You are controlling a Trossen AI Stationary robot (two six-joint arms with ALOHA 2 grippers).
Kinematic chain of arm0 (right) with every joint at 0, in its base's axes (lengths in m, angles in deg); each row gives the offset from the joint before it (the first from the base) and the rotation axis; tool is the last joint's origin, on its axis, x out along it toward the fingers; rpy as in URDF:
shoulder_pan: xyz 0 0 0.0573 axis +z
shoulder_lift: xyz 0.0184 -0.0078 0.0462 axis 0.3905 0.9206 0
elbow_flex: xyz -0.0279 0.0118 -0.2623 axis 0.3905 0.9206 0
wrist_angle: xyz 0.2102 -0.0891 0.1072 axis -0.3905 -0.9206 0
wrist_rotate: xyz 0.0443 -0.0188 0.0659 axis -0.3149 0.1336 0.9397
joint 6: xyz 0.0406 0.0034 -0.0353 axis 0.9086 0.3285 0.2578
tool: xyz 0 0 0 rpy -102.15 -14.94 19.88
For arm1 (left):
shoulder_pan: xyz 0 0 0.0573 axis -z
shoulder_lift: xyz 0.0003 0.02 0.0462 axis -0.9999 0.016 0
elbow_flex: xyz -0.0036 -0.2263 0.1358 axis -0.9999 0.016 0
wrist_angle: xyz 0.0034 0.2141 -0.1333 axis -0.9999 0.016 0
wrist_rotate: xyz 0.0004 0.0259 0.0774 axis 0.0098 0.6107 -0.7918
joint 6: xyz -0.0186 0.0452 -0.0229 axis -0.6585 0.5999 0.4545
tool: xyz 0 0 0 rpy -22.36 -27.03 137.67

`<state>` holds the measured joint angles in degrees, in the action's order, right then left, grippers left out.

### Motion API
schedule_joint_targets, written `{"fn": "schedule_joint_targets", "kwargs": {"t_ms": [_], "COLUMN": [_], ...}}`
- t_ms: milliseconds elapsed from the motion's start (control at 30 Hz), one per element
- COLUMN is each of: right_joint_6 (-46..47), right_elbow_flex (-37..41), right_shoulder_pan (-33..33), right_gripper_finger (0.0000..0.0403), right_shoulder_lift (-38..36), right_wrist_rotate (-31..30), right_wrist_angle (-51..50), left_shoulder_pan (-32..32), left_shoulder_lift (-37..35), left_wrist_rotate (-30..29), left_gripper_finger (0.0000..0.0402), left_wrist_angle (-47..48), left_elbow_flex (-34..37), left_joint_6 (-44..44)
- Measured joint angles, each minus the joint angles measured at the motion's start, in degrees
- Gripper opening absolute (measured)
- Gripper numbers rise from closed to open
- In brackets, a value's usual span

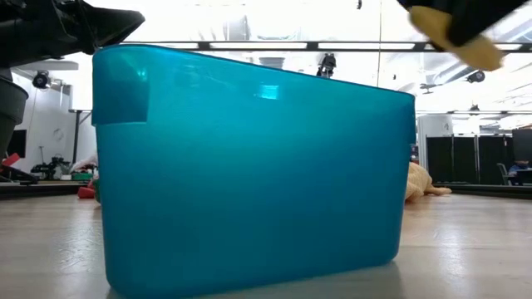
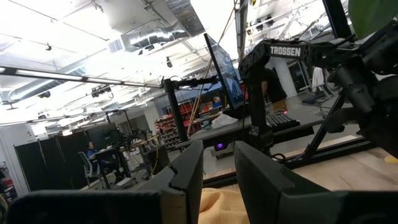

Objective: Pick and placing Produce into tupperware
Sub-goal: Put the corn into the bin

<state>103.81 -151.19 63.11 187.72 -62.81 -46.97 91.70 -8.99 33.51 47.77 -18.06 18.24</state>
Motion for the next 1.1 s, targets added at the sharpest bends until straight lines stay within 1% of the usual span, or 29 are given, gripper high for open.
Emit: {"fn": "schedule_joint_targets", "kwargs": {"t_ms": [100, 333, 600, 800, 1100], "right_joint_6": [-3.0, -11.7, -15.5, -19.7, -23.2], "right_elbow_flex": [-0.2, -0.2, -0.2, -0.2, 0.1], "right_shoulder_pan": [-1.5, -4.6, -7.0, -7.2, -7.6], "right_gripper_finger": [0.0031, 0.0022, 0.0014, 0.0014, 0.0013], "right_shoulder_lift": [0.0, 0.0, 0.0, 0.0, 1.2], "right_wrist_rotate": [0.0, -0.7, -0.7, -0.4, -0.4], "right_wrist_angle": [1.0, 7.4, 11.4, 16.0, 22.8], "left_shoulder_pan": [0.0, 0.0, 0.0, 0.0, 0.0], "left_shoulder_lift": [0.0, 0.0, 0.0, 0.0, 0.0], "left_wrist_rotate": [0.0, 0.0, 0.0, 0.0, 0.0], "left_gripper_finger": [0.0078, 0.0078, 0.0078, 0.0078, 0.0078], "left_wrist_angle": [0.0, 0.0, 0.0, 0.0, 0.0], "left_elbow_flex": [0.0, 0.0, 0.0, 0.0, 0.0], "left_joint_6": [0.0, -0.2, -0.2, -0.2, -0.2]}}
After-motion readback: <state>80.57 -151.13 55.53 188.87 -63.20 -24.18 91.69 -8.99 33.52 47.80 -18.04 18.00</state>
